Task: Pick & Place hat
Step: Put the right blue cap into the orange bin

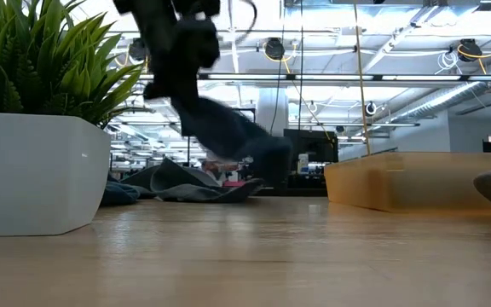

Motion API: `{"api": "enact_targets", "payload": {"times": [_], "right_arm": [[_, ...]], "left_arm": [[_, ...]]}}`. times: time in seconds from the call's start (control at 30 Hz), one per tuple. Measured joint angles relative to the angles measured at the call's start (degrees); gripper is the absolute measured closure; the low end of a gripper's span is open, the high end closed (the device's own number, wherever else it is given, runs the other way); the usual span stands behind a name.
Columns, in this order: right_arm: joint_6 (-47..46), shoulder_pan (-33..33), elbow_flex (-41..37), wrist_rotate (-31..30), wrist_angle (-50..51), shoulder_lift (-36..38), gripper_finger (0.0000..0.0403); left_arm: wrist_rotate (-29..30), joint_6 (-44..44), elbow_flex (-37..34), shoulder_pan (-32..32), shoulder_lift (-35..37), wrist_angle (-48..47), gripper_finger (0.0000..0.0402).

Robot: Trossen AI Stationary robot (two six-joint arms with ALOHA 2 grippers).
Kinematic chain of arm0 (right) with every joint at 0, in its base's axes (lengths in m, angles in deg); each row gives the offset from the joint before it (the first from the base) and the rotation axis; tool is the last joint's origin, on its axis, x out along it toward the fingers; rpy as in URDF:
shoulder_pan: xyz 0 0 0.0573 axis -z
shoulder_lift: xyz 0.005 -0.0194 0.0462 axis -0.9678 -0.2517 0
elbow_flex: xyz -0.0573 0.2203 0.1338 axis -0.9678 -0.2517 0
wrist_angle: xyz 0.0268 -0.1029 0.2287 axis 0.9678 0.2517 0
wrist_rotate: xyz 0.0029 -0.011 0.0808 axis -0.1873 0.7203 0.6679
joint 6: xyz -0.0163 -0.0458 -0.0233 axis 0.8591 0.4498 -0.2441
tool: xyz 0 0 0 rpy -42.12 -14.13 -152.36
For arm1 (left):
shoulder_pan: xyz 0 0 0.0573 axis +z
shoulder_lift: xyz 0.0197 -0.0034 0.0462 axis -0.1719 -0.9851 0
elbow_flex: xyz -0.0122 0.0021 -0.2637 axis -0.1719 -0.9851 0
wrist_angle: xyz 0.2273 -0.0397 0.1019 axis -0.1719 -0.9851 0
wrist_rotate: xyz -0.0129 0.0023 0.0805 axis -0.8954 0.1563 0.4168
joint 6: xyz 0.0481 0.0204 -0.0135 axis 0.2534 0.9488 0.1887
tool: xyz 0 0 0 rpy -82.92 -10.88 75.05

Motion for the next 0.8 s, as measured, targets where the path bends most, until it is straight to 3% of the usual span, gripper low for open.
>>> {"api": "enact_targets", "payload": {"times": [0.3,0.43,0.8], "right_arm": [[-7.4,0.0,0.0,-0.4,0.2,0.0,0.009],[-8.3,0.0,0.0,-4.1,0.0,0.0,0.009],[-13.2,-1.2,0.0,-4.2,0.5,-0.1,0.009]], "left_arm": [[7.8,16.3,16.5,-4.0,3.5,-14.4,0.0396],[12.7,19.4,22.9,-6.5,3.5,-20.6,0.0396],[23.1,24.5,28.8,-10.4,3.5,-32.1,0.0396]]}}
